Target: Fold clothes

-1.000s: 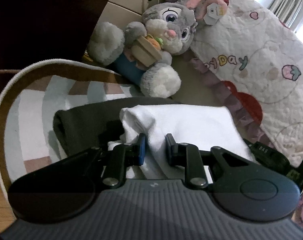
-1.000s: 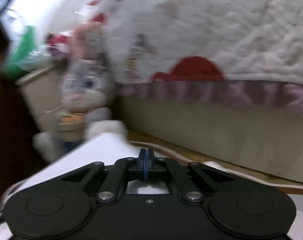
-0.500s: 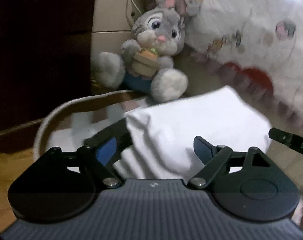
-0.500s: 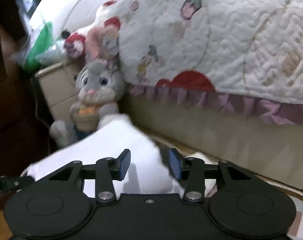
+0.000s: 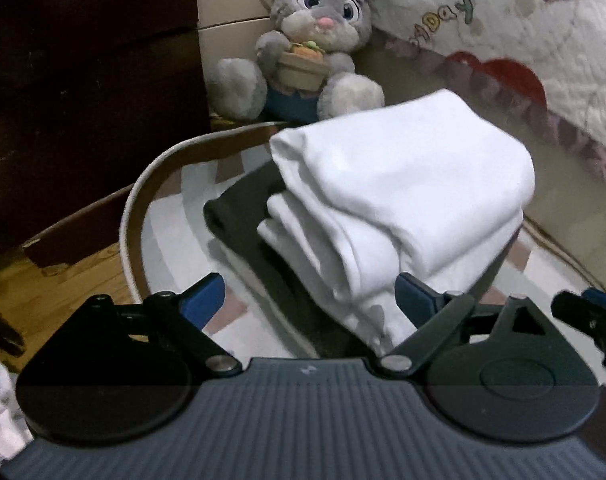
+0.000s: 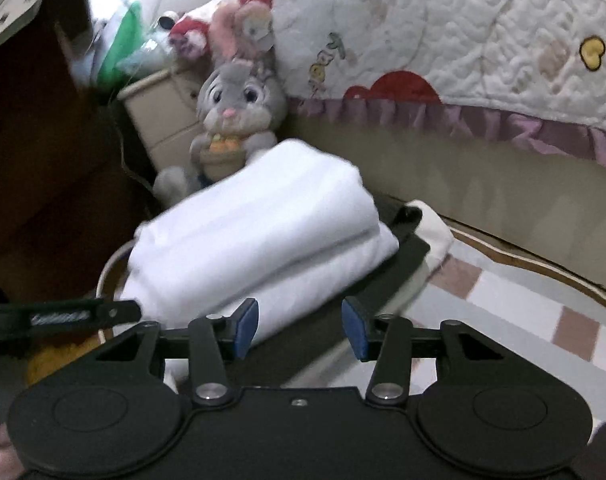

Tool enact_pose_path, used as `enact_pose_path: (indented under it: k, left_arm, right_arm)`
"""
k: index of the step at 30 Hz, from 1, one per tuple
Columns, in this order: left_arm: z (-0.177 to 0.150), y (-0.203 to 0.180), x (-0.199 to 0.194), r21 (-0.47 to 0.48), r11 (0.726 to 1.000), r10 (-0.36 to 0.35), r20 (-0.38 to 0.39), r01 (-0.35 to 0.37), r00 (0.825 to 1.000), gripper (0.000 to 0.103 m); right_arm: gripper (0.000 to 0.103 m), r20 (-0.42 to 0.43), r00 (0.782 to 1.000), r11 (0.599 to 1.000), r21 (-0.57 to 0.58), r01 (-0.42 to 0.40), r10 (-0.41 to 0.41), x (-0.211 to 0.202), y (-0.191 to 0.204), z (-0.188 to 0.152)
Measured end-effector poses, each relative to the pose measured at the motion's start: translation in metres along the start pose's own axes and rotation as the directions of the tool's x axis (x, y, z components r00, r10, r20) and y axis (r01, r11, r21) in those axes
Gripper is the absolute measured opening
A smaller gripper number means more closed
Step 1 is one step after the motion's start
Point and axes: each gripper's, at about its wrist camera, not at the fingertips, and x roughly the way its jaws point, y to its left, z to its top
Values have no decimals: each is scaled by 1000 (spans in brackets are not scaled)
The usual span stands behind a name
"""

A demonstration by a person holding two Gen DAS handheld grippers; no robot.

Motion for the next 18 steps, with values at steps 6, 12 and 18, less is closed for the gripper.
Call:
enact_pose_path:
  k: [6, 12, 18]
  left_arm:
    - [-25, -37, -38, 139, 990, -2, 39, -3, 999, 97]
    - [-46, -47, -69, 174, 985, 6, 43, -13, 999, 100]
    - [-53, -51, -82, 189, 982, -32, 40, 24, 999, 100]
  right_arm:
    - [52, -60, 998, 997, -70, 27, -31, -35, 16, -18]
    - [53, -93, 976, 978, -98, 186, -195, -72, 23, -41]
    - [55, -101, 963, 968, -60, 246, -251, -105, 23, -69]
